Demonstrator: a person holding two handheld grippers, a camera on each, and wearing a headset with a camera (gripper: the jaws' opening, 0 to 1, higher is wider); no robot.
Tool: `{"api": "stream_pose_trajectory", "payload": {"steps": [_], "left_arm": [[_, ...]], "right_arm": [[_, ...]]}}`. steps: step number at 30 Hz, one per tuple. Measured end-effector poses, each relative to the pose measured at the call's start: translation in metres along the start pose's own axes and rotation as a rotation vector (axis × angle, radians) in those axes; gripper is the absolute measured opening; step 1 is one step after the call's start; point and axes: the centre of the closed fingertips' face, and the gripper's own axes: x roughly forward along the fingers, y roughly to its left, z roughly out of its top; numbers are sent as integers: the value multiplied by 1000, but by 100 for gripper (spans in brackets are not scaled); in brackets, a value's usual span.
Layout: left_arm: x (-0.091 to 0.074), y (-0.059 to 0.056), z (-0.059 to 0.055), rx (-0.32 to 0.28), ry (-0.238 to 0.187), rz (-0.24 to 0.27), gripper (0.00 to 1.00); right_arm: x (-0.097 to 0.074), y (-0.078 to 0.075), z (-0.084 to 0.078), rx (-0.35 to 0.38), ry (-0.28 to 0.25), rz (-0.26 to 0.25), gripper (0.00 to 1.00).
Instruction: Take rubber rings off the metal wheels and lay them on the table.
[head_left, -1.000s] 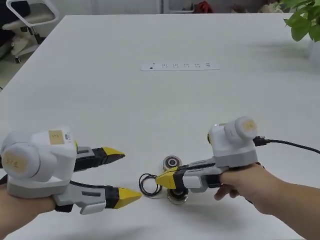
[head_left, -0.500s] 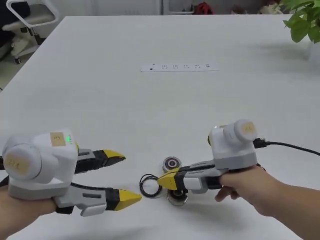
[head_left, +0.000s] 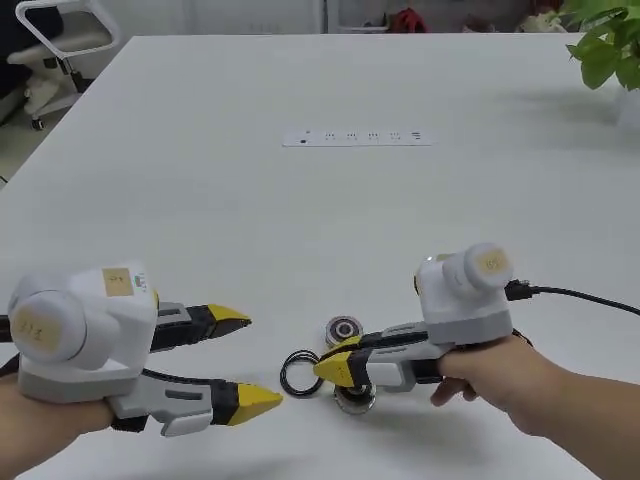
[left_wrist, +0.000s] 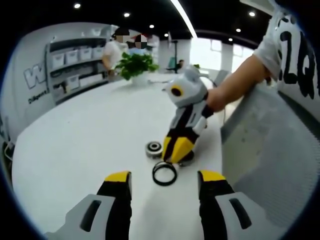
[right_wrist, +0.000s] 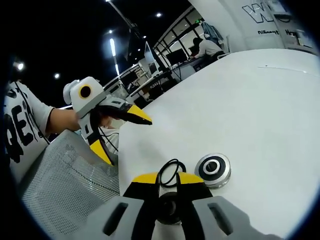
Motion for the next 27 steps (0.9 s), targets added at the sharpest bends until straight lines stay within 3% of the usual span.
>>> {"api": "stream_pose_trajectory", "payload": {"steps": [7,17,27], "left_arm": [[-2,1,1,0,-3,5,54],[-4,4,5,-1,-10,8,55],[-11,9,13,-9,-31,19,55]], "right_arm": [[-3,-2,4,-12,-6,-8,13],[-18,-7,26,-27,-65,-38,17],[-44,-6,52,-62,-129,-77,22]]}}
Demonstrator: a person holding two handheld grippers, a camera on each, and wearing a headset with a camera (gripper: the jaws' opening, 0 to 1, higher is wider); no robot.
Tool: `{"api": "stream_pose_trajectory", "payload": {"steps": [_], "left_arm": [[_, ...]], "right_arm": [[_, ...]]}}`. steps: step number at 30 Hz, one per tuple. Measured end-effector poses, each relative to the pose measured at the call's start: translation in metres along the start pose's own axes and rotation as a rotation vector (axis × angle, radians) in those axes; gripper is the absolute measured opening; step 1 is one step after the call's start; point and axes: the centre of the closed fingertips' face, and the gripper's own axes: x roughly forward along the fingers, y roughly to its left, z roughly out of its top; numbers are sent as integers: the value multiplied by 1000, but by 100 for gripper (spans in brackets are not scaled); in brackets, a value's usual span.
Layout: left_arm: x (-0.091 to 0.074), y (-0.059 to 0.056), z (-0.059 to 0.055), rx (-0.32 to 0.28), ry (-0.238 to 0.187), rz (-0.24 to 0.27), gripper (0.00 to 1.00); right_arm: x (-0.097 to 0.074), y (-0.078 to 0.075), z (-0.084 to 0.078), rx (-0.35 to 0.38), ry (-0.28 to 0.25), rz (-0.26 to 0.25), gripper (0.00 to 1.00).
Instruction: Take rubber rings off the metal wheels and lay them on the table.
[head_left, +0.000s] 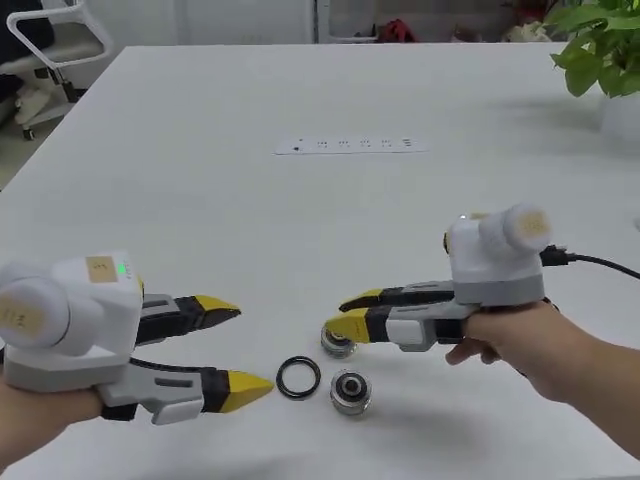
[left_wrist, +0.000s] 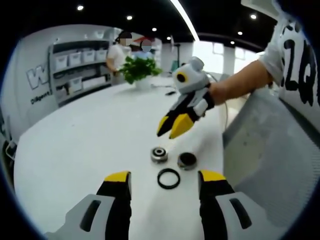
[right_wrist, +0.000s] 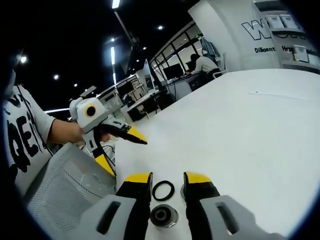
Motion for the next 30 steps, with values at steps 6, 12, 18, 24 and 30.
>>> {"api": "stream_pose_trajectory", "payload": {"steps": [6,12,18,24,30], "left_arm": [[-6,-2,6,1,-9,1,56],[-14,-3,11,2,-21,13,56],[-21,-5,8,-1,-21,30,57],[-28,-4,2,-8,-15,49,57],[-37,-6,-1,-26,-23,65,57]], "right_arm": [[-17,-2,8,-28,-30,-40,27],[-35,5,8,-67,-38,-67,33],[-51,12,-1,-101,-33,-90,37],[-65,14,-12,-127,-21,-116,42],[-78,16,-17,-141,-28,-142,45]]}}
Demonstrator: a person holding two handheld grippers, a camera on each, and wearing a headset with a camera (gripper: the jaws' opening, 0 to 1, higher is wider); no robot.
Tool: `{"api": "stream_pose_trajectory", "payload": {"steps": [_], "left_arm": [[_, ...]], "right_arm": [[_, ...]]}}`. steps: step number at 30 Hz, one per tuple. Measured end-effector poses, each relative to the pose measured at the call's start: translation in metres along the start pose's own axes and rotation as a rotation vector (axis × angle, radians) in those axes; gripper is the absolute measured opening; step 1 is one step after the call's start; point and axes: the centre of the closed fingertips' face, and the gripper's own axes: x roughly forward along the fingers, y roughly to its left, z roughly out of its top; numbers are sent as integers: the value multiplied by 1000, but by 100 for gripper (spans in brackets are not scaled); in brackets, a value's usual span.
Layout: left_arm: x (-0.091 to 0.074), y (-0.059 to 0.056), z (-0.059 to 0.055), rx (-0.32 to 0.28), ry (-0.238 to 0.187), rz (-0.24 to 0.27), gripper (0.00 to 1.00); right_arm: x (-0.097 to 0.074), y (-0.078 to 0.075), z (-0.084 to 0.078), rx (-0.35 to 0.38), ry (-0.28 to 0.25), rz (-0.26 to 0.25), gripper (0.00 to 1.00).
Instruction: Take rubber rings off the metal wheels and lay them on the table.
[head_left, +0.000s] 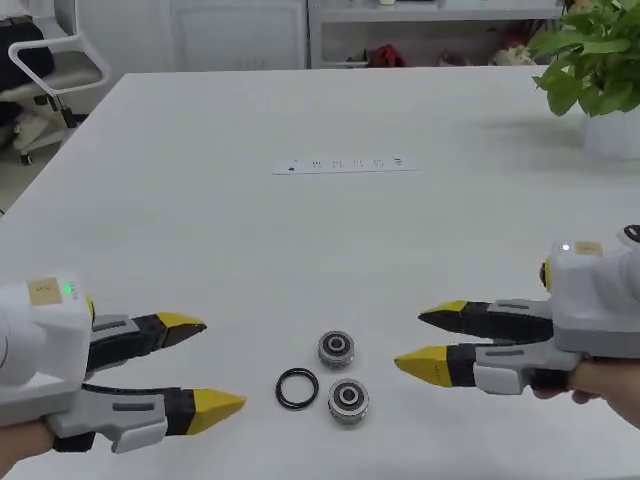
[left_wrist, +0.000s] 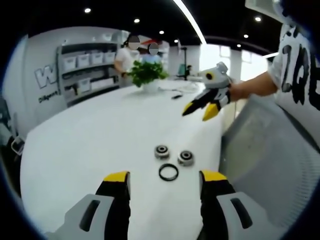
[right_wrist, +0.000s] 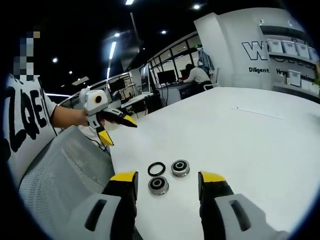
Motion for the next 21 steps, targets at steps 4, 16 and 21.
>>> {"api": "stream_pose_trajectory", "payload": {"steps": [4,16,21], "left_arm": [[-5,-1,-2,9,2,11,56],[-13,0,-1,-10,-21,40,56],[-16,0,4,-3,-32,52,56]], "right_arm": [[-8,0,-5,-10,1,-22,46],[-25,-4,-14,-47,12,-74,47],[-28,-3,-10,-49,-3,-83,47]]}}
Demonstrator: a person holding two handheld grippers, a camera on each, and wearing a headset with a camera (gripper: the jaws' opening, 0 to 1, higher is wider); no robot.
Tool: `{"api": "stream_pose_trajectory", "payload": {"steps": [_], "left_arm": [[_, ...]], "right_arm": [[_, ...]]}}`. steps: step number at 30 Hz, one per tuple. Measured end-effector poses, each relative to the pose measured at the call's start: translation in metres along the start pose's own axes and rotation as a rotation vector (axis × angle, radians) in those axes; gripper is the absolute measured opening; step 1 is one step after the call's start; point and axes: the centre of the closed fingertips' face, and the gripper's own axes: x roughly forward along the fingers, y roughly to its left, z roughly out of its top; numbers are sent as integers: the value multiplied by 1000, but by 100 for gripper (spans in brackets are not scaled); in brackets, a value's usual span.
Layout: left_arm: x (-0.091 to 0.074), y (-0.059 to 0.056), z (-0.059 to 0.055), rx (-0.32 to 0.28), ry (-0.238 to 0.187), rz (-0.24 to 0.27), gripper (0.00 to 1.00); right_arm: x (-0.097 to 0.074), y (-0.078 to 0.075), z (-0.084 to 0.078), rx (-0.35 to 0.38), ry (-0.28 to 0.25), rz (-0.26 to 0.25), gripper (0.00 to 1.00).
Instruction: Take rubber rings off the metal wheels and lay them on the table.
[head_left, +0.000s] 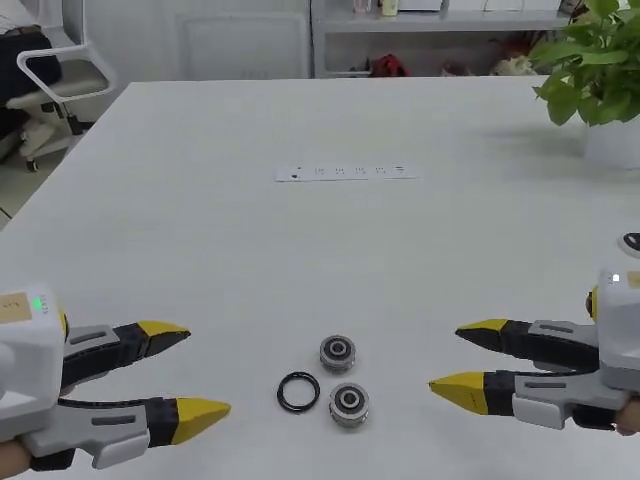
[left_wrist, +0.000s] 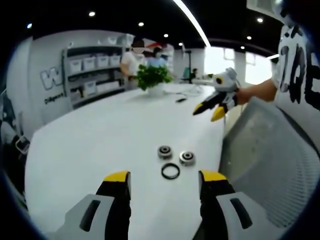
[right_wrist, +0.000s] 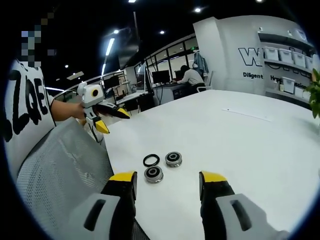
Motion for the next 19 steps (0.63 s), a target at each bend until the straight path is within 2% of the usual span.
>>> {"api": "stream_pose_trajectory", "payload": {"steps": [8,19], "left_arm": [[-3,-2,4,9,-14,7,56],[-9,-3,5,7,-17,15,55]], "right_arm": [[-4,9,4,-21,-10,-2,47],[-5,8,8,-39,-16,-4,47]]}}
